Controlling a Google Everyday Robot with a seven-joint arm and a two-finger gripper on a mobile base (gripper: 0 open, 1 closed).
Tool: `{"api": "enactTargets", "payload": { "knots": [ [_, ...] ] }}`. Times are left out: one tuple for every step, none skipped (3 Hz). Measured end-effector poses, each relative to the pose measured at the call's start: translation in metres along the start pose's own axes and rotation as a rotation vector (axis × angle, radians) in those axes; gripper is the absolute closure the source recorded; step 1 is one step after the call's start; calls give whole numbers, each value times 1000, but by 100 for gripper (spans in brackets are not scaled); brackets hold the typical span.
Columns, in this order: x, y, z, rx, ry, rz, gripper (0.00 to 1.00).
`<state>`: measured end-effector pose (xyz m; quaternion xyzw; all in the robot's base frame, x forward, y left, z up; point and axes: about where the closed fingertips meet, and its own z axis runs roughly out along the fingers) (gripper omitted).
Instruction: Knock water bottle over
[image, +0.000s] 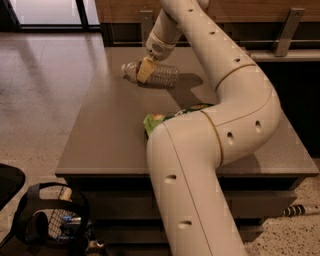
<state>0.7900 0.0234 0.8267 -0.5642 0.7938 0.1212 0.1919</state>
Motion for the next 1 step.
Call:
{"api": "enactTargets", "payload": {
  "knots": [
    [-1, 0, -2, 0, 0, 0, 100]
  ]
}}
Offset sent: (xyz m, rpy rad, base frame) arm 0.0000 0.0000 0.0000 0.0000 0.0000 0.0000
